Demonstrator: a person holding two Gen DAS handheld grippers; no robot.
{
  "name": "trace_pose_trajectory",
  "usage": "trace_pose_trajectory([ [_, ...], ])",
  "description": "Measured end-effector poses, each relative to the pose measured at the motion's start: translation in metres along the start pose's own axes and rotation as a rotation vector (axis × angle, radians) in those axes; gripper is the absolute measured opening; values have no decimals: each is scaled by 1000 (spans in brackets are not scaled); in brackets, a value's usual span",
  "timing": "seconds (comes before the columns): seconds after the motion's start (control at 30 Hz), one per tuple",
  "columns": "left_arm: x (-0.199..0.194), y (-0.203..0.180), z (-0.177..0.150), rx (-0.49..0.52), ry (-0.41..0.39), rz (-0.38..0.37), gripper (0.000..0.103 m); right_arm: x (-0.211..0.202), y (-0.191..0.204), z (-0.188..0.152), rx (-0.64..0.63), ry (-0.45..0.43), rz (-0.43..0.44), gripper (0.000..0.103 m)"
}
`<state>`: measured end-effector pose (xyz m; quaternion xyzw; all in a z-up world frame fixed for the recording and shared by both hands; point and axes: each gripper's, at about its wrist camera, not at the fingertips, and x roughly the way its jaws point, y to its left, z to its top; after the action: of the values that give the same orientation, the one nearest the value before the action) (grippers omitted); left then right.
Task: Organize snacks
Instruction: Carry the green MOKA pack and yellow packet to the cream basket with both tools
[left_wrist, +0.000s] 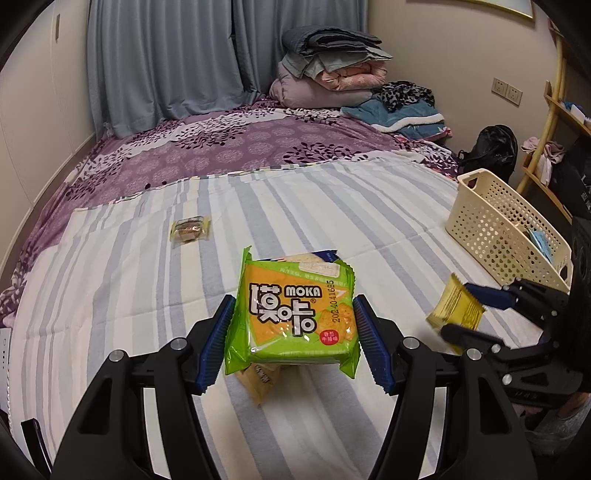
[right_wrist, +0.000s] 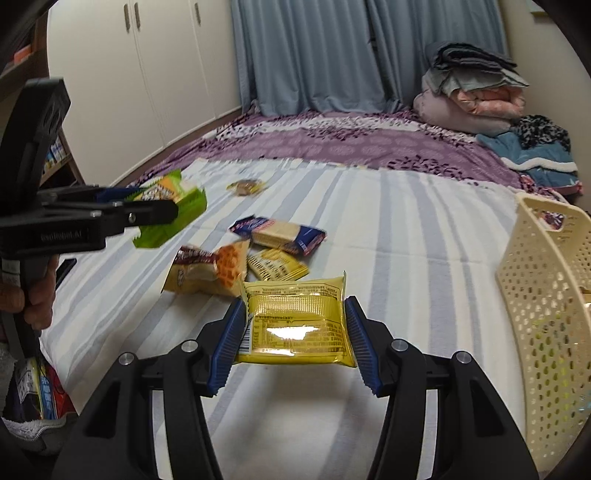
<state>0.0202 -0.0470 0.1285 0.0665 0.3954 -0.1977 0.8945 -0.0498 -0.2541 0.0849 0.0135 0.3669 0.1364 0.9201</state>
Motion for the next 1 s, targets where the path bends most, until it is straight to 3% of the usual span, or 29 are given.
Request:
trace_pose_trajectory([
  [0.57, 4, -72, 28, 129, -13, -52, 66, -78, -104, 1, 176, -182, -178, 55],
  [1.0, 14, -124, 48, 219, -11, -105, 66, -121, -181, -25, 329, -239, -354, 55],
])
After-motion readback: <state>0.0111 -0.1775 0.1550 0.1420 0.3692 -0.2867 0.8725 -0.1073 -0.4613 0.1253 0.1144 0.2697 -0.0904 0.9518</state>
